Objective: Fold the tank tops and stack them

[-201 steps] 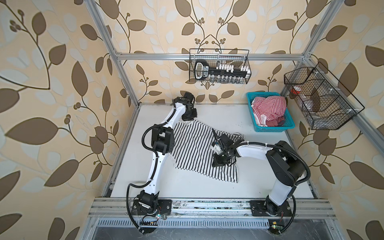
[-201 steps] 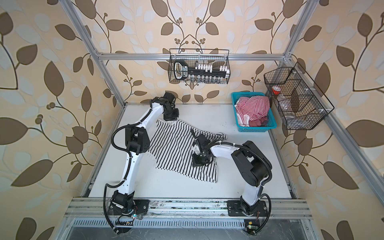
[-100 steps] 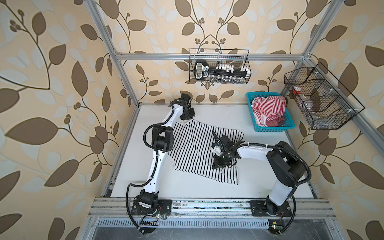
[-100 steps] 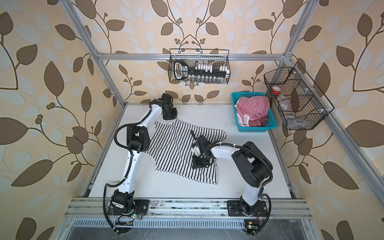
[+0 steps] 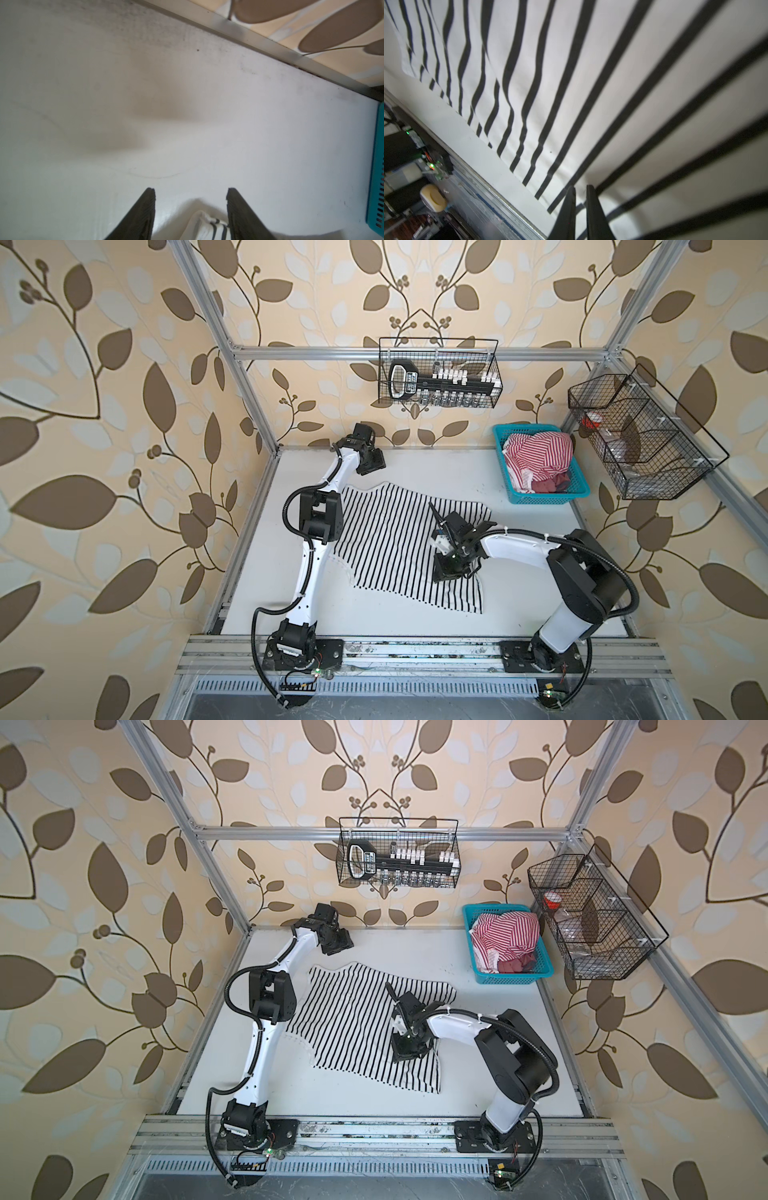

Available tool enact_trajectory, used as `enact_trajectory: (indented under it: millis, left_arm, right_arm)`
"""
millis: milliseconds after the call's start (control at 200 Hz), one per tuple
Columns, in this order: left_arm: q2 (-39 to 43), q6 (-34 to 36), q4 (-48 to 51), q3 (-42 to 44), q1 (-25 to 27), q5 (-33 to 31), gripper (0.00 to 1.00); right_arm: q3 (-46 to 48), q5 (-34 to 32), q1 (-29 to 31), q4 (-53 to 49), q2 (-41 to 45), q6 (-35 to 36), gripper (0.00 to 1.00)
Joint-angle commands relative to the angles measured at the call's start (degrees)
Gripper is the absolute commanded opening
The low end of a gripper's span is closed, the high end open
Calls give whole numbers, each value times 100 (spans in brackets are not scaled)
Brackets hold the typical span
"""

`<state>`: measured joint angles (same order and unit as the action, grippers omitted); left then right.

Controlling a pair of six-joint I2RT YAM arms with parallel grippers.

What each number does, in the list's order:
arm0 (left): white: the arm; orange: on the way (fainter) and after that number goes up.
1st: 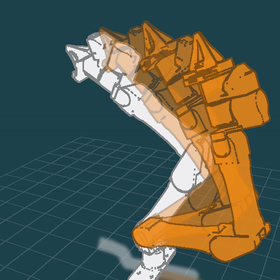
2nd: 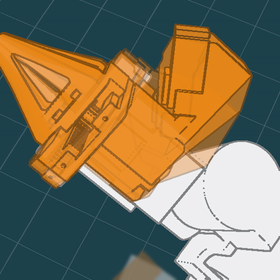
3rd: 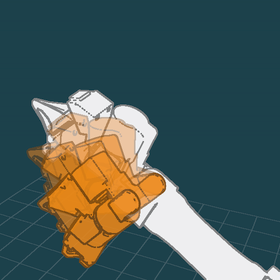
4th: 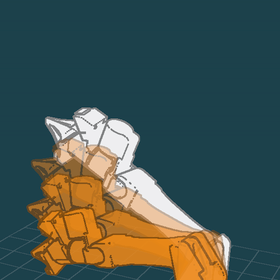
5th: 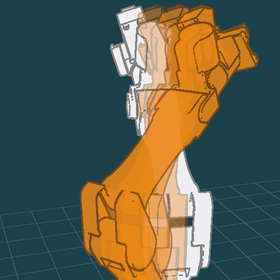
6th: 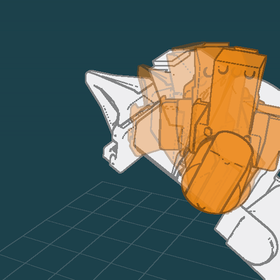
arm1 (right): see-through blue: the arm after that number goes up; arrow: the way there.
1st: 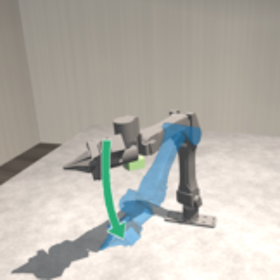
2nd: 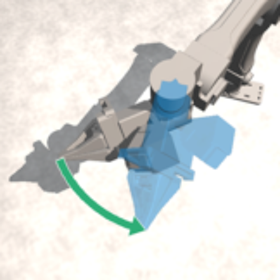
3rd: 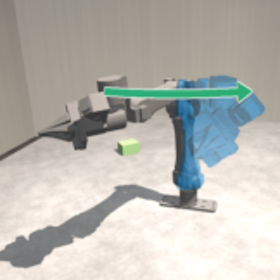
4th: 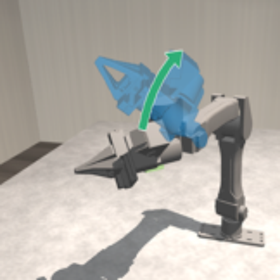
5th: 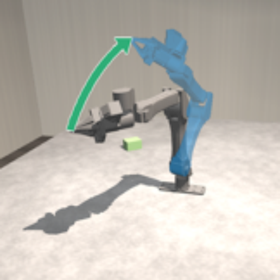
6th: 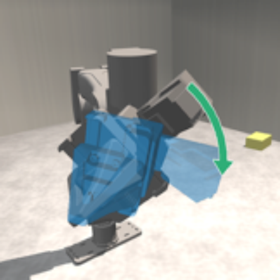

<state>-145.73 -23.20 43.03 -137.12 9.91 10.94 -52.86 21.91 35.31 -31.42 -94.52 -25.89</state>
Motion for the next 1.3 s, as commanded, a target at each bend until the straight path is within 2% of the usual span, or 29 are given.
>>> enact_trajectory:
  millis: [0,95,170,290,415,525,885,1295]
  left_arm:
    - [1610,-133,-261,927,-61,-415,54]
    - [2395,-226,-435,2123,88,-352,47]
    - [2724,-247,-390,2834,299,-252,36]
    - [2871,-286,-300,3593,690,2,18]
    - [2676,-387,-322,3957,978,352,0]
    - [2469,-513,-459,4207,1032,493,0]
    - [1994,-656,-394,4647,954,249,0]
    - [2358,-940,-725,5531,479,166,0]
  right_arm:
    - [-167,-307,-272,-360,693,27,21]
    - [-168,-444,-488,-455,1053,139,27]
    - [-146,-632,-671,-598,1129,277,27]
    - [-135,-947,-883,-712,933,451,21]
    - [-203,-1140,-926,-661,654,521,15]
    - [-145,-1367,-926,-646,566,469,12]
    - [314,-1996,-956,-761,419,392,12]
    - [432,-2695,-1143,-1036,542,155,12]
